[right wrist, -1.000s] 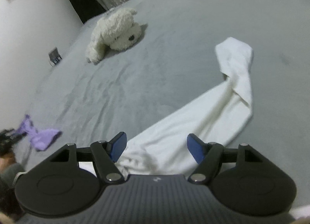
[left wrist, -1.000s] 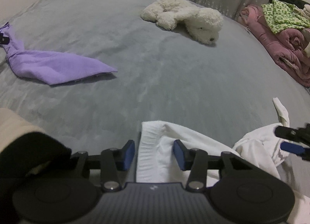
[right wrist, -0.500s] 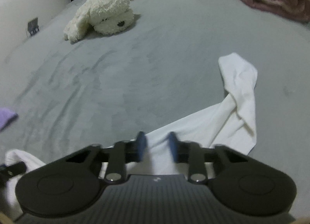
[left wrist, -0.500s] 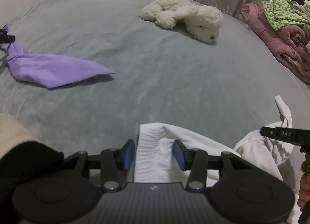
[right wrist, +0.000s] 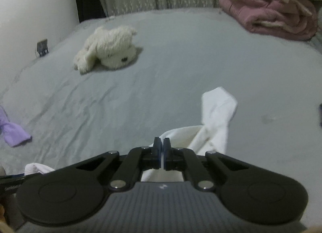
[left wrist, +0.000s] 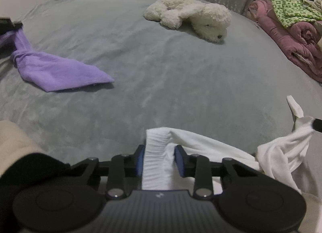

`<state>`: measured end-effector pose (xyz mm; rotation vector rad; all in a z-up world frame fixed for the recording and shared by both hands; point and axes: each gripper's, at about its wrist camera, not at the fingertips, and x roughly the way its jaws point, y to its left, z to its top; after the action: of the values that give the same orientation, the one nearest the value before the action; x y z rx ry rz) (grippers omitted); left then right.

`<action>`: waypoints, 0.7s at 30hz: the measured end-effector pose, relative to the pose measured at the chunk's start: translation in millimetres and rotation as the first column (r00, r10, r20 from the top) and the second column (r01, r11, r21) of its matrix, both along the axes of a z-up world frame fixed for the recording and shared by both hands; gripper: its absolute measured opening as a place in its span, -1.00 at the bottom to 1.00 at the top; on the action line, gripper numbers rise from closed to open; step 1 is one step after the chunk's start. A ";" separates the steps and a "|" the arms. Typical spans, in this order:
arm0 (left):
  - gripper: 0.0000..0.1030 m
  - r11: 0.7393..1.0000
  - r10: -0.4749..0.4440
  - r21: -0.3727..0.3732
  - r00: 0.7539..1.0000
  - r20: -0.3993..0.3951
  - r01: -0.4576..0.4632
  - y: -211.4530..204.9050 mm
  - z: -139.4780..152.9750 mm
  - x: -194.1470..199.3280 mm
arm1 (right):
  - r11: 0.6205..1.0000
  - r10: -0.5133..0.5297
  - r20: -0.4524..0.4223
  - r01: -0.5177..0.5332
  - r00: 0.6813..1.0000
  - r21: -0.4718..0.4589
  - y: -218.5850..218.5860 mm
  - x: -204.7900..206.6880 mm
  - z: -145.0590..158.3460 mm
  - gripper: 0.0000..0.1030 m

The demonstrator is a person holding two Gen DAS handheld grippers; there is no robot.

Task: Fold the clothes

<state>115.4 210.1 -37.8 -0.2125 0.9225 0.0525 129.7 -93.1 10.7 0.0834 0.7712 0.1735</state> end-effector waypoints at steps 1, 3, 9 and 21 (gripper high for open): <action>-0.43 1.000 0.000 0.000 1.000 0.001 0.000 0.3 -0.3 -0.1 | 1.000 -0.003 0.014 0.003 1.000 -0.008 -4.1 -4.4 3.7 -0.97; -0.48 1.000 0.002 -0.004 1.000 0.002 -0.002 0.5 -0.7 -0.2 | 1.000 -0.011 0.040 0.012 0.999 -0.018 -13.3 -13.0 8.3 -0.97; -0.57 1.000 0.016 -0.014 1.000 0.012 -0.015 0.7 0.4 -1.8 | 0.998 -0.058 0.052 0.059 0.997 -0.021 -50.5 -40.6 4.6 -0.97; -0.94 0.999 -0.008 0.040 0.999 0.044 0.007 -4.8 13.0 -11.7 | 0.978 -0.199 0.022 0.200 0.980 -0.067 -114.0 -79.5 -17.9 -0.97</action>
<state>103.8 205.3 -24.9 -0.1724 0.8775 0.0590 50.2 -207.1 -7.3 0.0929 0.7485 -0.0431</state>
